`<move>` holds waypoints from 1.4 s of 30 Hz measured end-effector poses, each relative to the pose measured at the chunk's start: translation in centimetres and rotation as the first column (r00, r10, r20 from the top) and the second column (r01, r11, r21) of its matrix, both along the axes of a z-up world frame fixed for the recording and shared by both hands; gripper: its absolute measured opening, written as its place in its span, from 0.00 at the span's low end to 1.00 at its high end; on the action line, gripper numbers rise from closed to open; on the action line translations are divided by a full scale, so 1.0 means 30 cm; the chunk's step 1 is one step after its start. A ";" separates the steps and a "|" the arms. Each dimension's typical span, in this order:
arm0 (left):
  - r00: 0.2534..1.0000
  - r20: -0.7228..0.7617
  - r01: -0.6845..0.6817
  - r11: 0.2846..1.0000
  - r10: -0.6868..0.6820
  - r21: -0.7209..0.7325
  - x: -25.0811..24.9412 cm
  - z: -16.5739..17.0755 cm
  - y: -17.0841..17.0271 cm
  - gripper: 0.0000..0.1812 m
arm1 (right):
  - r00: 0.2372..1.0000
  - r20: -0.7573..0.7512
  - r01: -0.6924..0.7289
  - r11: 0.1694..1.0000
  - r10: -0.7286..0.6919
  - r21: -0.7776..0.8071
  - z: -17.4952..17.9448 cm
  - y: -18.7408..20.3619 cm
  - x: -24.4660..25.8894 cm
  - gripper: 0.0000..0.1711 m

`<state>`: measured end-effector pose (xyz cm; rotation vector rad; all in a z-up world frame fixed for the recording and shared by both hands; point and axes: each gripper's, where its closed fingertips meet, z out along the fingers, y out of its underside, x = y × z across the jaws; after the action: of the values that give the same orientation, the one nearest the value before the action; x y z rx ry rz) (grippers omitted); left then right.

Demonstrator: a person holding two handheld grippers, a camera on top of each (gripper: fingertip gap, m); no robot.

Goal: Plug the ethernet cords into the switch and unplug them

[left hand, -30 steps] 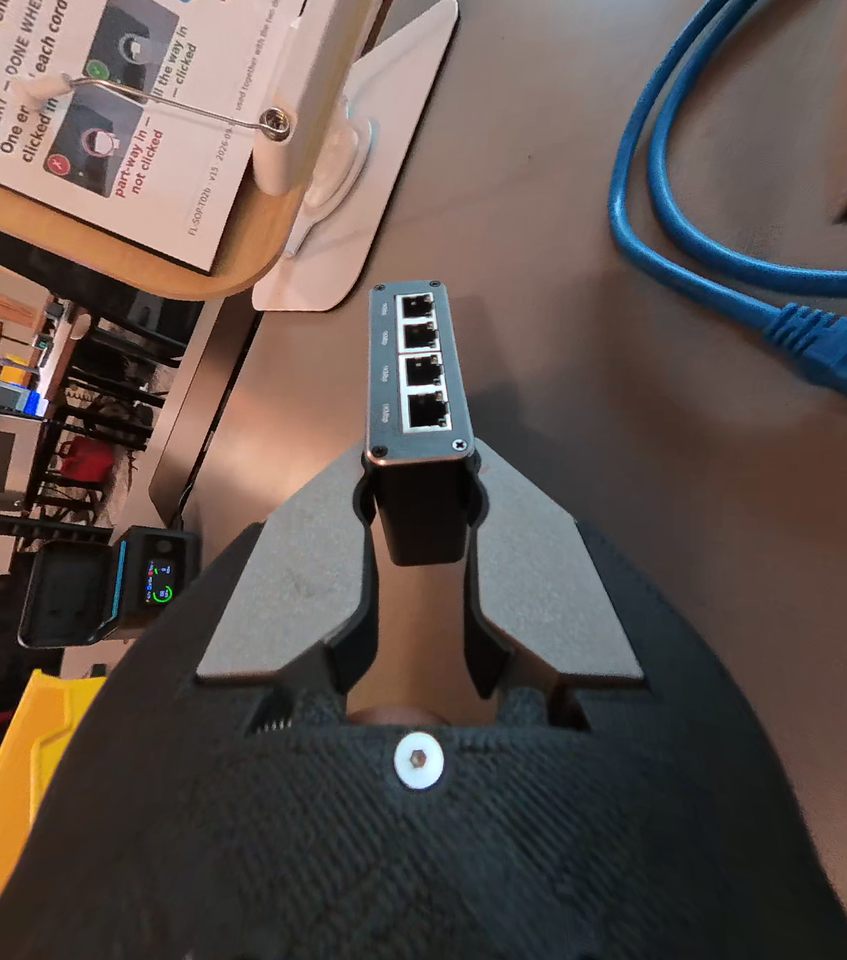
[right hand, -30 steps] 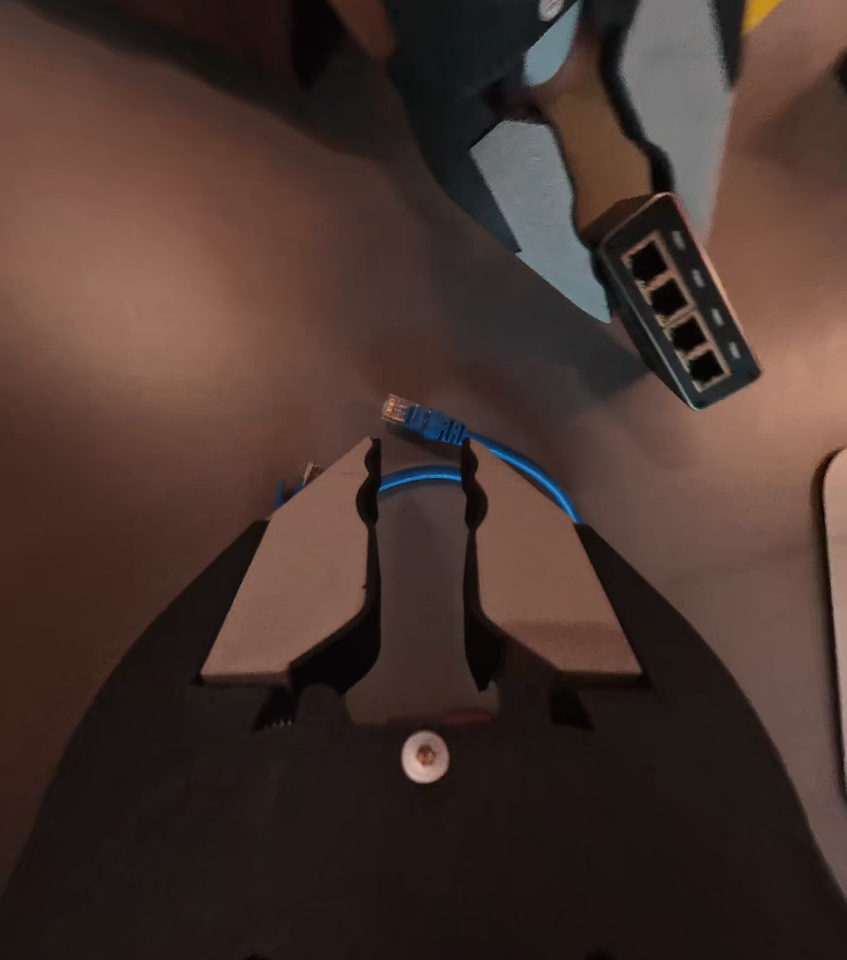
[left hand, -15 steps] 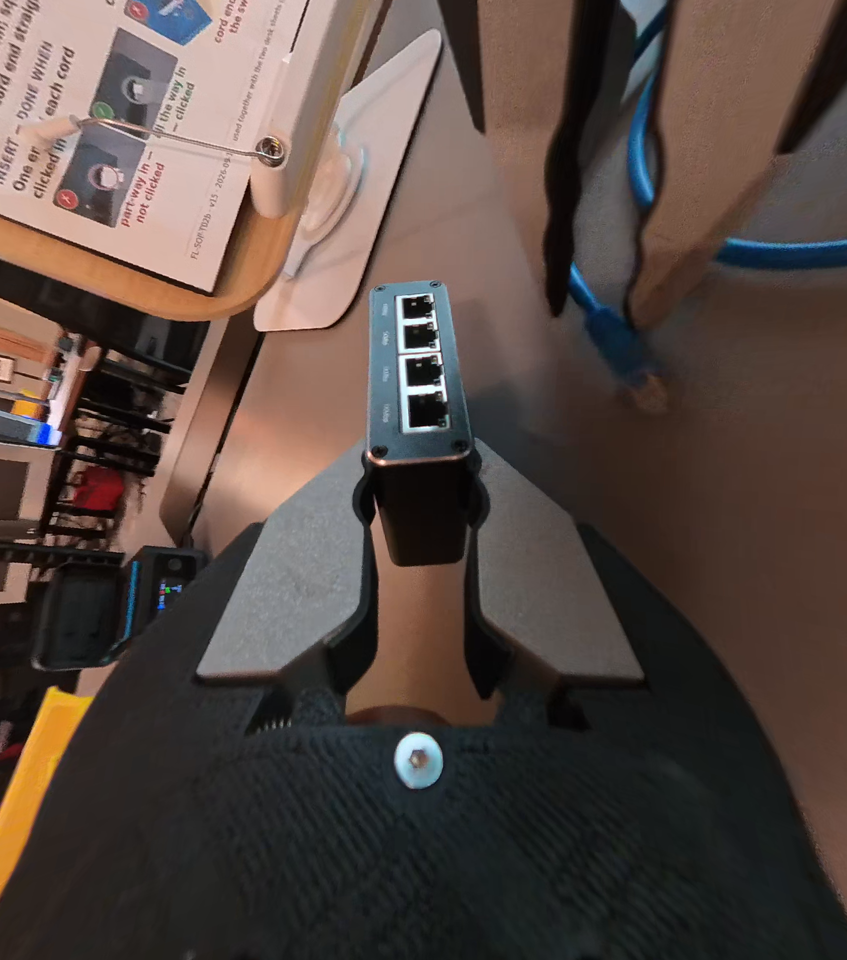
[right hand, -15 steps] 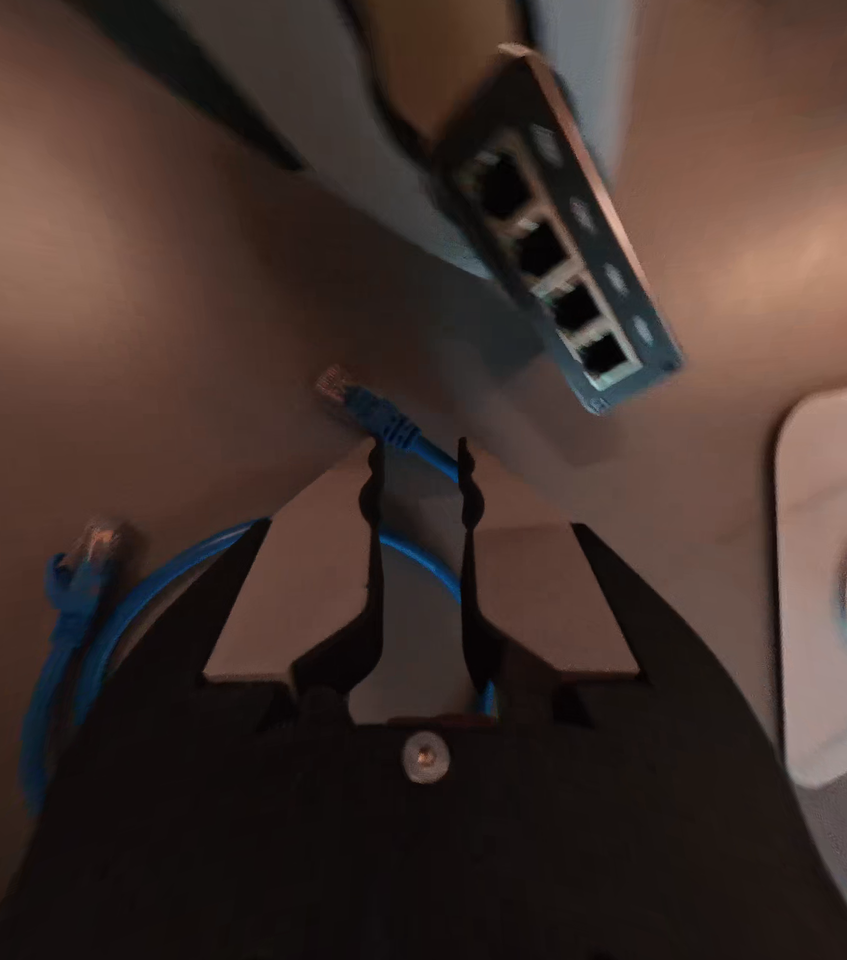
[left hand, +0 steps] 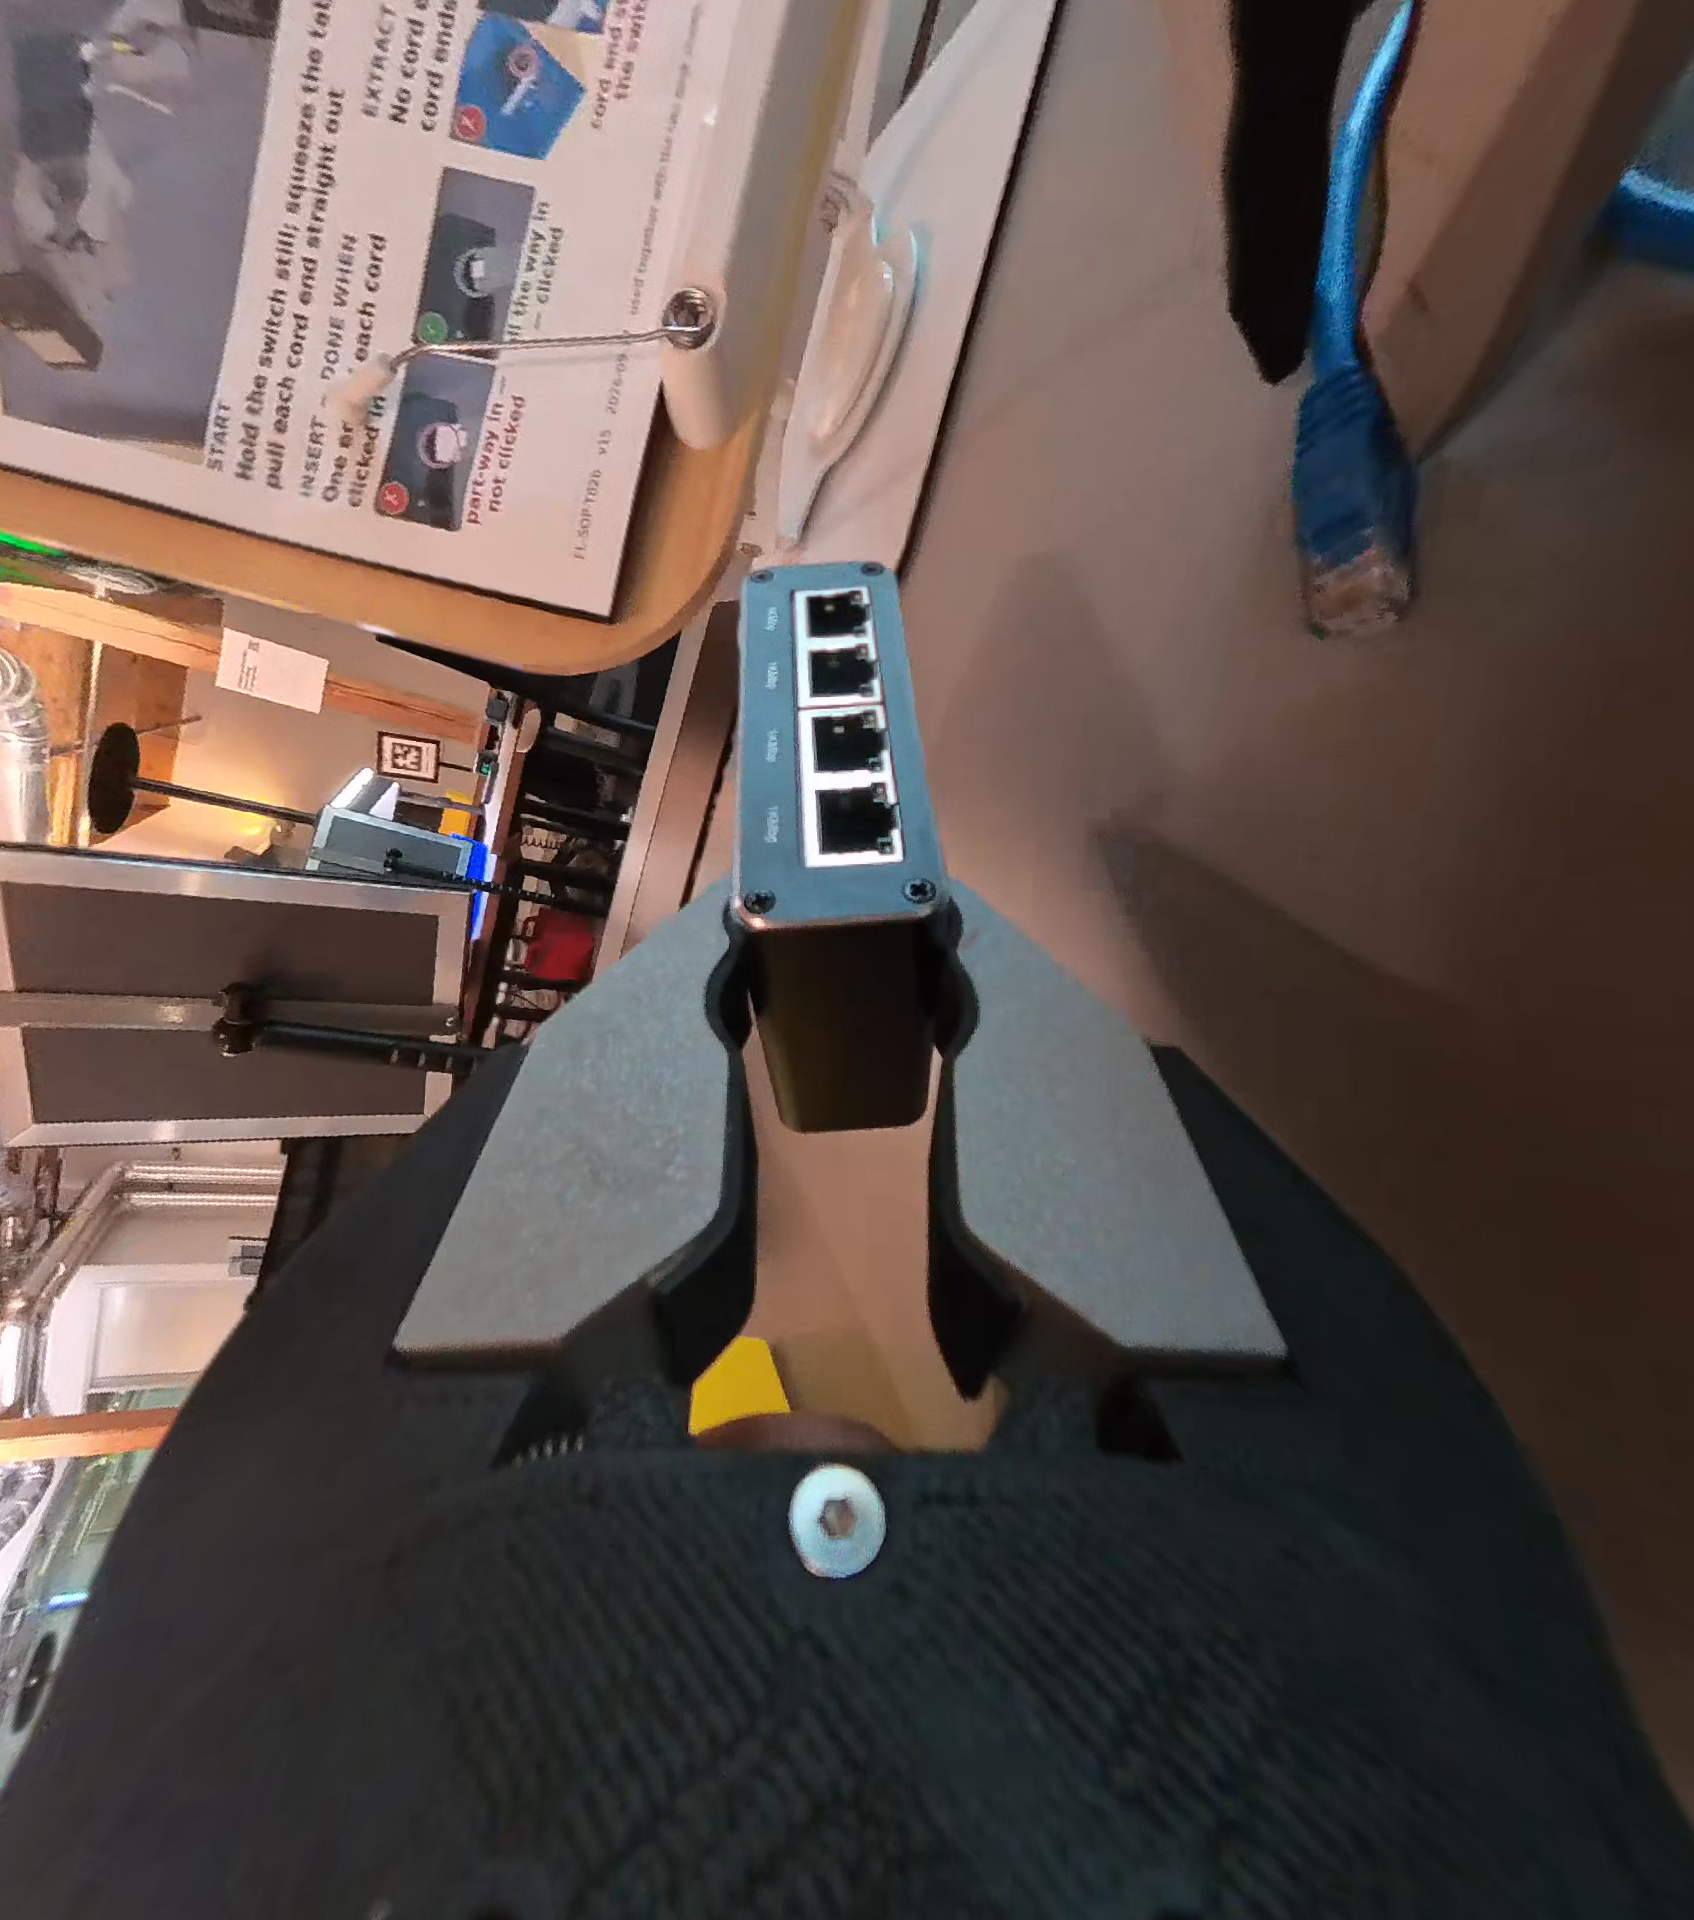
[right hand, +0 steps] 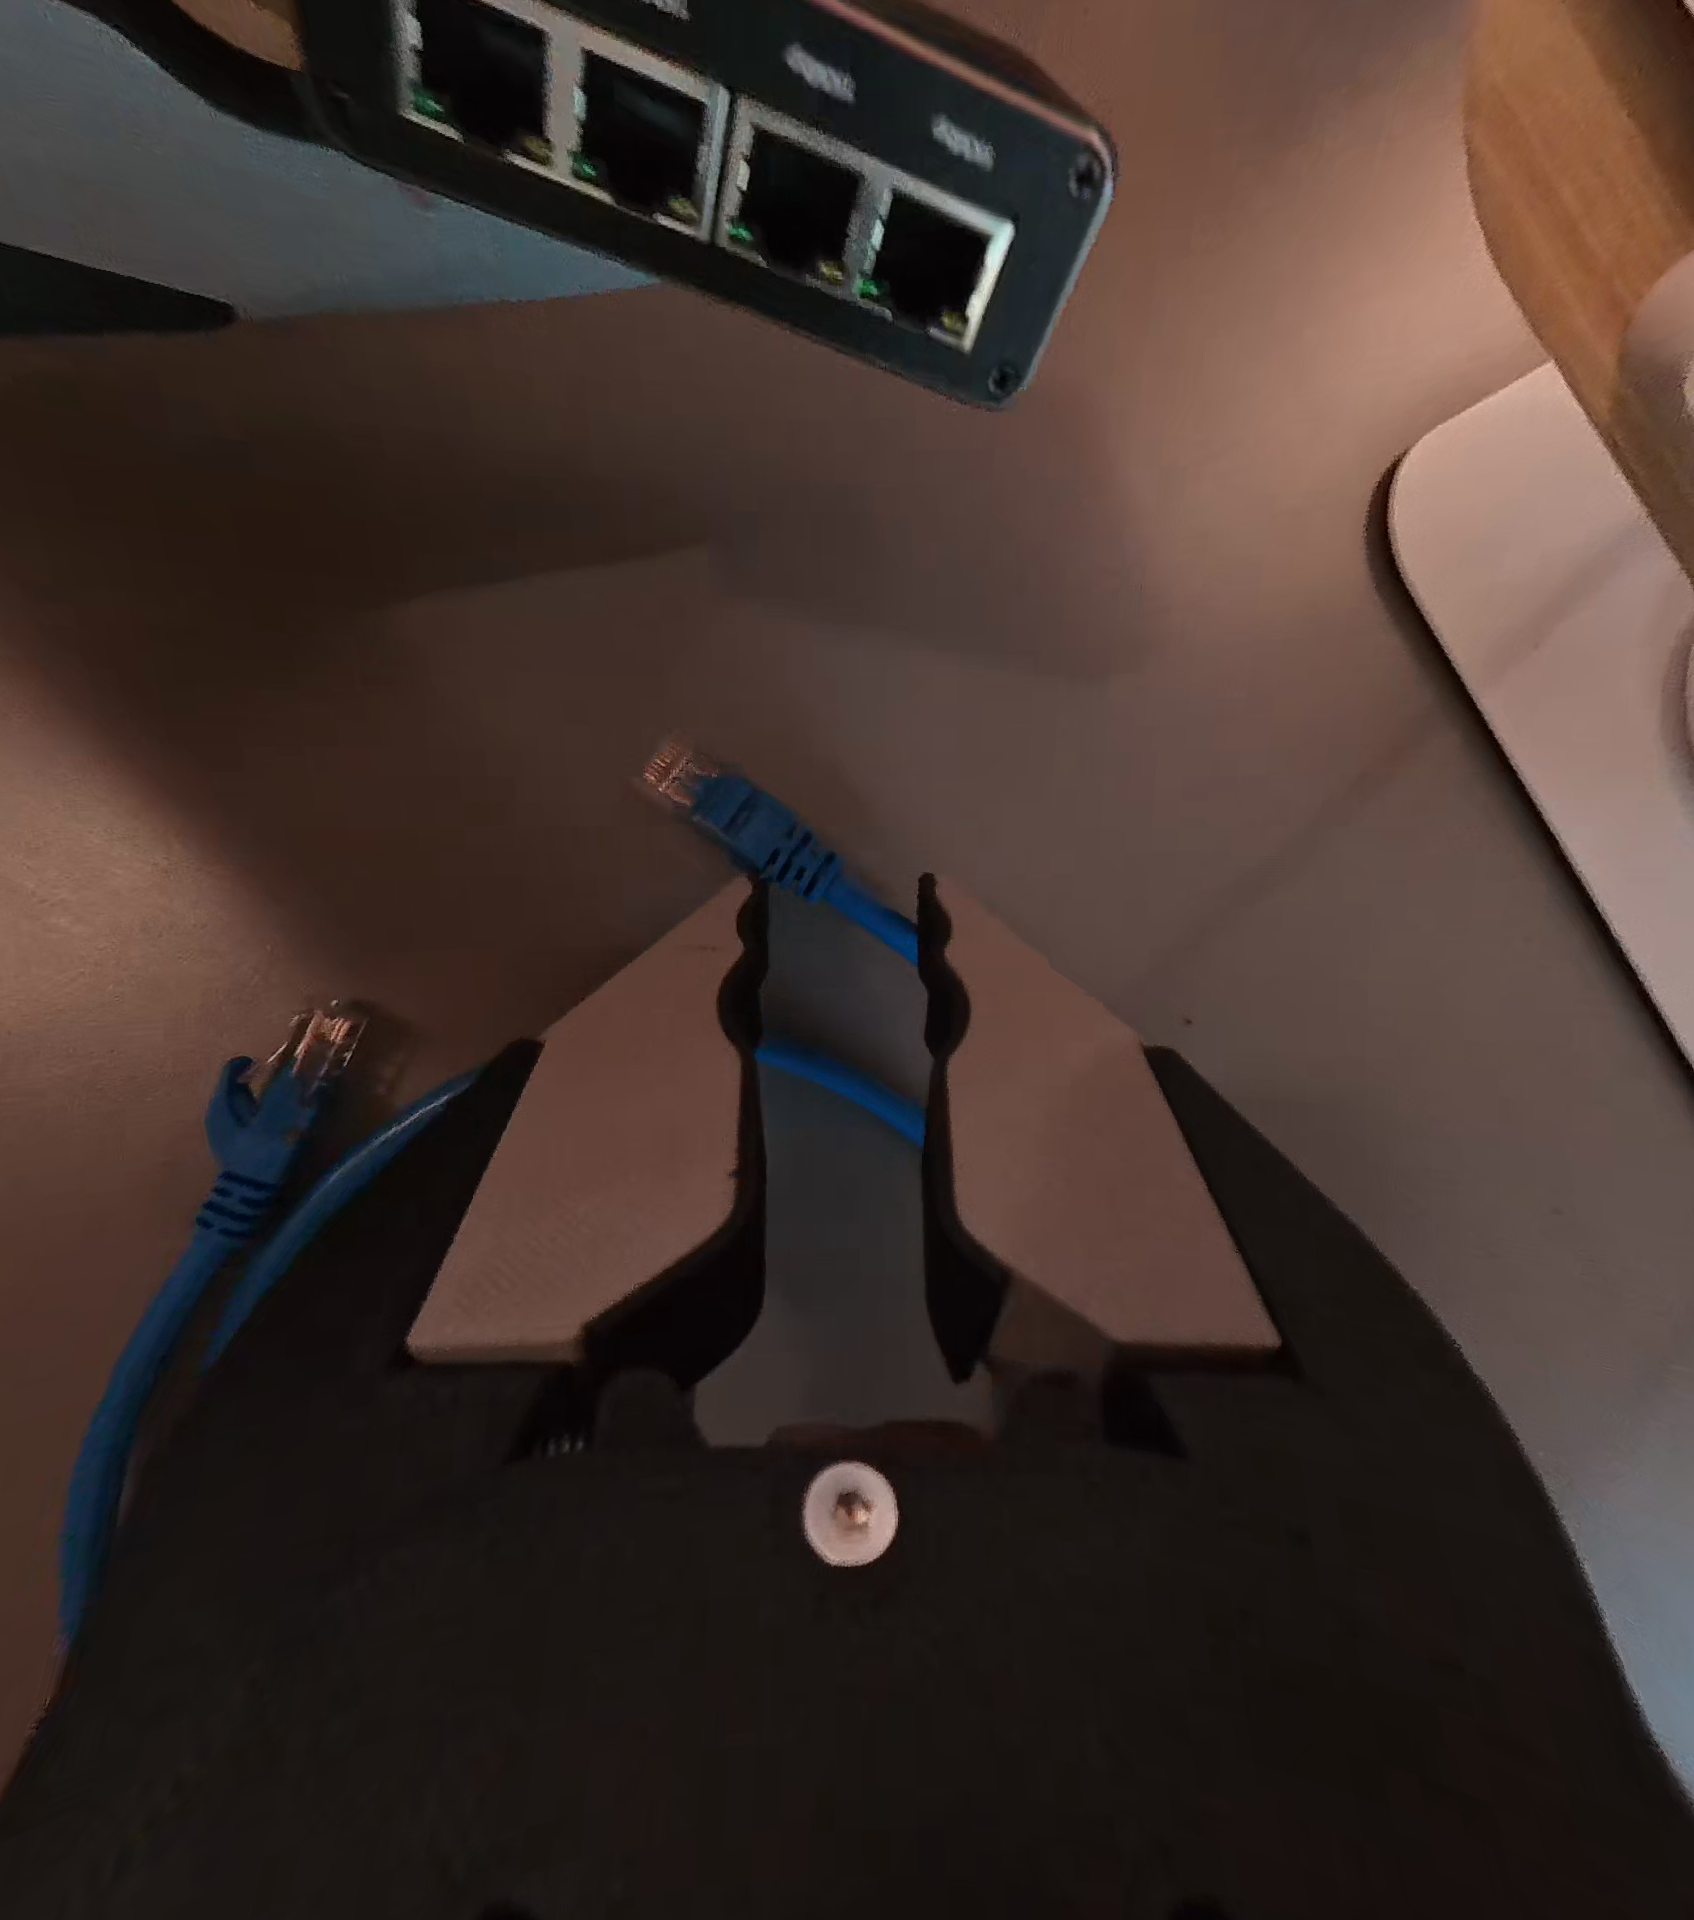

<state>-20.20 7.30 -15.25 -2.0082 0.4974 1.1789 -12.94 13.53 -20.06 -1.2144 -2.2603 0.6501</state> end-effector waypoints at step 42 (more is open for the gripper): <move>0.978 -0.173 0.111 0.994 -0.113 -0.021 0.144 0.045 0.058 0.17 | 0.978 -0.201 -0.031 0.920 -0.053 -0.391 0.194 -0.168 -0.049 0.58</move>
<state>-15.88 9.04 -13.91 -1.8698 0.6970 1.2896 -14.42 8.48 -14.25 -1.2665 -2.0033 1.2137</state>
